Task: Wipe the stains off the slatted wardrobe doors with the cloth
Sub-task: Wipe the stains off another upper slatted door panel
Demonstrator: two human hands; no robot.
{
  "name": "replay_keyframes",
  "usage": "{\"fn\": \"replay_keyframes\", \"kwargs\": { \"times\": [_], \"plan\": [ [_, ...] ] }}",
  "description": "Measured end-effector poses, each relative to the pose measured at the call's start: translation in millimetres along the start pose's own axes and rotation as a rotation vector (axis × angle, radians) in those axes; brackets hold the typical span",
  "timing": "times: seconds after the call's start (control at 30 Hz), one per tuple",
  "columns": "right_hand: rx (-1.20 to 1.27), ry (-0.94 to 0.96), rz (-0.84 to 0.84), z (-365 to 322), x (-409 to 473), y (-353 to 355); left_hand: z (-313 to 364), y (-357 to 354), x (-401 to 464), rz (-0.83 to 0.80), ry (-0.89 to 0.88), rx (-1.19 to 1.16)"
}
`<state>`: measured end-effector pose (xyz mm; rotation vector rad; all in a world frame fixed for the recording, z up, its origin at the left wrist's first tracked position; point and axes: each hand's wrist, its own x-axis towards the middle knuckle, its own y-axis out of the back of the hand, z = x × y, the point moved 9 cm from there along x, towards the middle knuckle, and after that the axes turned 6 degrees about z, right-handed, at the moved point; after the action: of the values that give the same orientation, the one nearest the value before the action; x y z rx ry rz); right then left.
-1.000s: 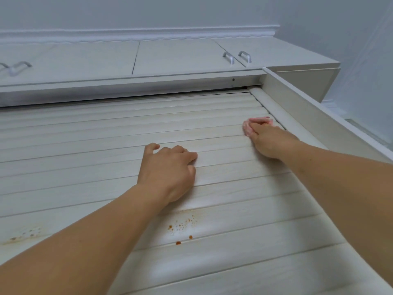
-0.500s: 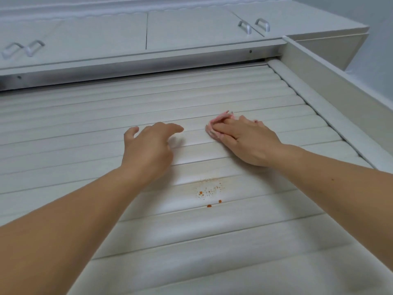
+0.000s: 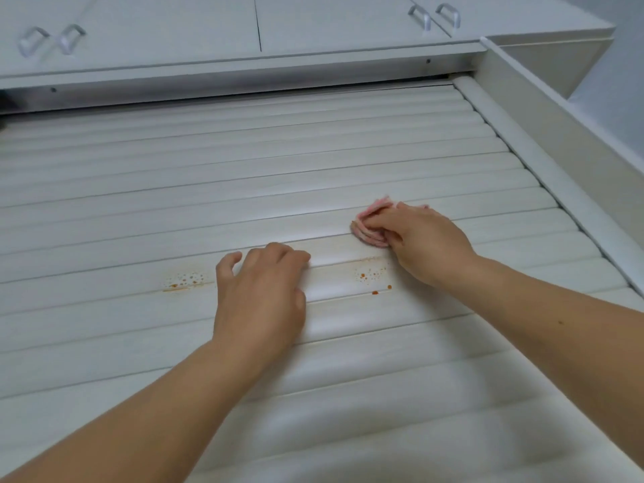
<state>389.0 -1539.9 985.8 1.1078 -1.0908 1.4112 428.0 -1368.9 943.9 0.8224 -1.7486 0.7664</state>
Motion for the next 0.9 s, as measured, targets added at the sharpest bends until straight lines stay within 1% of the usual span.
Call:
{"fn": "replay_keyframes", "kwargs": {
  "times": [0.1,0.2,0.3,0.37,0.43,0.5,0.53,0.6,0.63,0.67,0.7,0.77,0.83,0.9],
  "plan": [
    [-0.068,0.021,-0.043,-34.1,1.0,-10.4,2.6,-1.3,-19.7,-0.026,-0.037,0.046],
    [-0.108,0.054,-0.078,-59.2,2.8,-26.9,4.5,0.3,-31.3,0.027,-0.078,0.069],
    [-0.119,0.086,-0.111,-66.2,0.6,-33.6,6.0,0.1,-36.0,0.073,-0.109,0.097],
    [-0.206,0.070,-0.088,-51.5,-2.5,-23.7,8.2,1.6,-36.6,0.108,-0.121,0.124],
    [-0.297,-0.016,-0.056,-20.9,-10.2,-5.1,9.8,1.4,-38.2,0.121,-0.131,0.148],
    [-0.369,-0.156,-0.047,23.1,-22.6,14.4,11.5,0.4,-39.6,0.127,-0.141,0.167],
    [-0.370,-0.250,-0.064,48.8,-30.1,24.0,12.4,0.0,-39.4,0.132,-0.143,0.176],
    [-0.267,-0.432,-0.083,98.0,-43.4,34.8,13.3,-0.5,-38.5,0.140,-0.135,0.187],
    [-0.226,-0.483,-0.077,114.2,-46.9,36.1,13.8,-0.8,-37.8,0.144,-0.127,0.186],
    [-0.228,-0.489,-0.073,119.9,-46.8,35.8,14.3,-1.1,-37.6,0.149,-0.121,0.186],
    [-0.233,-0.466,-0.065,119.7,-42.7,33.7,15.0,-1.3,-37.5,0.155,-0.118,0.186],
    [-0.221,-0.362,-0.051,93.3,-34.2,24.7,14.6,-1.8,-38.3,0.165,-0.117,0.189],
    [-0.208,-0.221,-0.011,48.5,-25.7,15.8,14.1,-2.1,-38.2,0.177,-0.124,0.188],
    [-0.192,-0.038,0.005,-0.8,-13.4,-2.8,12.6,-2.3,-39.0,0.178,-0.134,0.186]
  ]
}}
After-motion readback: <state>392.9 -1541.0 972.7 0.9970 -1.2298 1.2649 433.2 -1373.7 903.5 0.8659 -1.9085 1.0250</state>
